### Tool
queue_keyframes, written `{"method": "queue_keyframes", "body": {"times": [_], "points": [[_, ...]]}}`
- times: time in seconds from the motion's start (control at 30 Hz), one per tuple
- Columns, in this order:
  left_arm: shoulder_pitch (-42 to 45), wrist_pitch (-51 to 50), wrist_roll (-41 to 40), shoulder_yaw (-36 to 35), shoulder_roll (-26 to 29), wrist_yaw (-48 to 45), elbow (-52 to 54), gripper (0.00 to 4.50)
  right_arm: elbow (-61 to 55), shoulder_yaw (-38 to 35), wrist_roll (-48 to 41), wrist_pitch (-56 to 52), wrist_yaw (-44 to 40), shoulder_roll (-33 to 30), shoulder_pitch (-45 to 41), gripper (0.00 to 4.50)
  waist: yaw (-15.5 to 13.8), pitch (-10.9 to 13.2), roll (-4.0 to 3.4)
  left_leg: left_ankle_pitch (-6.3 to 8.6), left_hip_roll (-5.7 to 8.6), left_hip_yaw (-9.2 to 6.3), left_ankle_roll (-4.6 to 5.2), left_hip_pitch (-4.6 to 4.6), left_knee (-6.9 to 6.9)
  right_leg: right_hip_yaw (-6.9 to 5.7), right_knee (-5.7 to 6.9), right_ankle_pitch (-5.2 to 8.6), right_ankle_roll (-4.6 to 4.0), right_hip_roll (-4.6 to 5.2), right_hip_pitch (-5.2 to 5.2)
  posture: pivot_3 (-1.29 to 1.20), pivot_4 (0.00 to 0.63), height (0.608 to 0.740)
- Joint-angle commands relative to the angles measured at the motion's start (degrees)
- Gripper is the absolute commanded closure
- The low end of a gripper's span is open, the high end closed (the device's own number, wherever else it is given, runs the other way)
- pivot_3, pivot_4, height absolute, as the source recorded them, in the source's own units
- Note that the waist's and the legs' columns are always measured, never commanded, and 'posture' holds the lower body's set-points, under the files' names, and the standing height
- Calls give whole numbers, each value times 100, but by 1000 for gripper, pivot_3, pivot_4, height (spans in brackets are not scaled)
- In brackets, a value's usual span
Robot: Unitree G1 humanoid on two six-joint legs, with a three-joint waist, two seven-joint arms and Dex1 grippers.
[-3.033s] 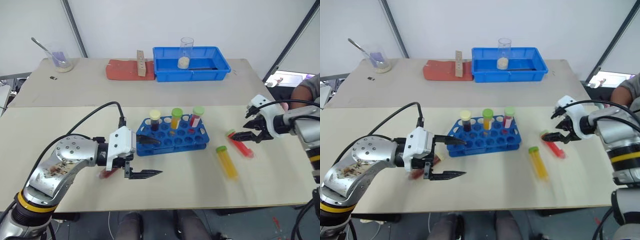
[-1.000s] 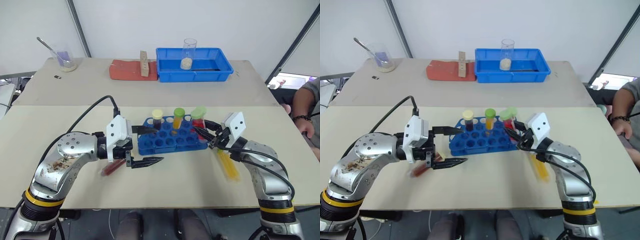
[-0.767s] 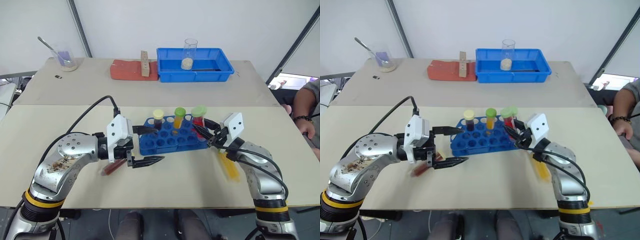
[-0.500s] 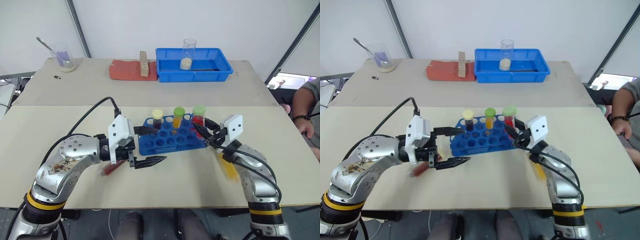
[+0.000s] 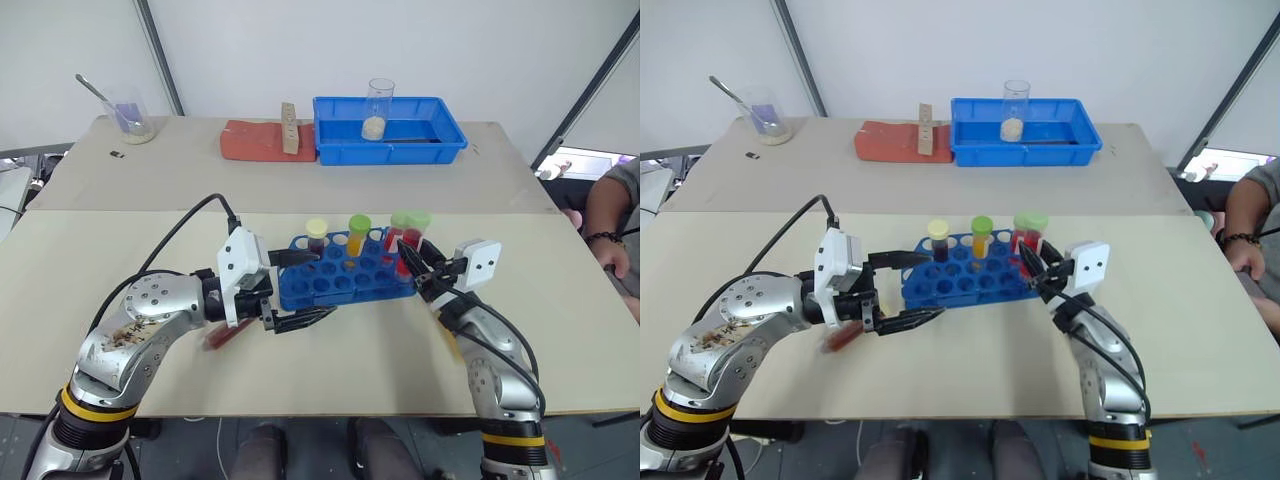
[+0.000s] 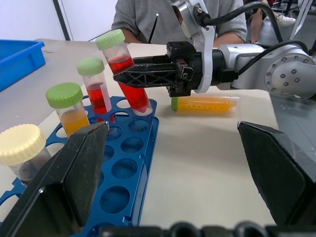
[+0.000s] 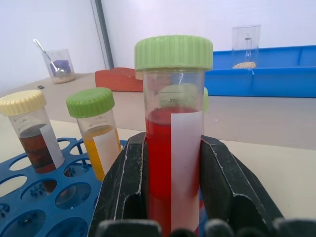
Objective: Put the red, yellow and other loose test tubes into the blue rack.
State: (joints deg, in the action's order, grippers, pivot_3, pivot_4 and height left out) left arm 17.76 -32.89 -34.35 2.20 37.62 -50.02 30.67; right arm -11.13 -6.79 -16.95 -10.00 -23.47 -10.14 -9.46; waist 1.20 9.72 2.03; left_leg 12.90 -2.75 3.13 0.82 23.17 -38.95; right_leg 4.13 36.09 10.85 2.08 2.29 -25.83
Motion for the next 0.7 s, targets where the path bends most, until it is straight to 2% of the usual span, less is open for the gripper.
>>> {"method": "queue_keyframes", "body": {"times": [0.03, 0.43, 0.7], "points": [[17, -32, -164, -97, -9, 36, 201, 0, -68, -17, 50, 160, 103, -23, 89, 3486, -1, 0, 0, 0, 0, 0, 0, 0, 0, 0, 0, 0, 0, 0, 0, 0, 150, 740], [104, -17, -154, -41, -74, 146, 138, 0, 67, 185, 584, 1042, 708, 343, 224, 3486, 1, 0, 0, 0, 0, -1, 0, 2, 1, 0, -3, 5, -8, 0, -1, 0, 150, 740], [36, -2, -139, 11, 8, 8, 156, 0, 199, 230, 630, 1212, 727, 339, 396, 3486, 7, 0, 0, 0, 0, -1, 0, 2, 3, 0, -4, 8, -13, 0, -1, 0, 150, 740]]}}
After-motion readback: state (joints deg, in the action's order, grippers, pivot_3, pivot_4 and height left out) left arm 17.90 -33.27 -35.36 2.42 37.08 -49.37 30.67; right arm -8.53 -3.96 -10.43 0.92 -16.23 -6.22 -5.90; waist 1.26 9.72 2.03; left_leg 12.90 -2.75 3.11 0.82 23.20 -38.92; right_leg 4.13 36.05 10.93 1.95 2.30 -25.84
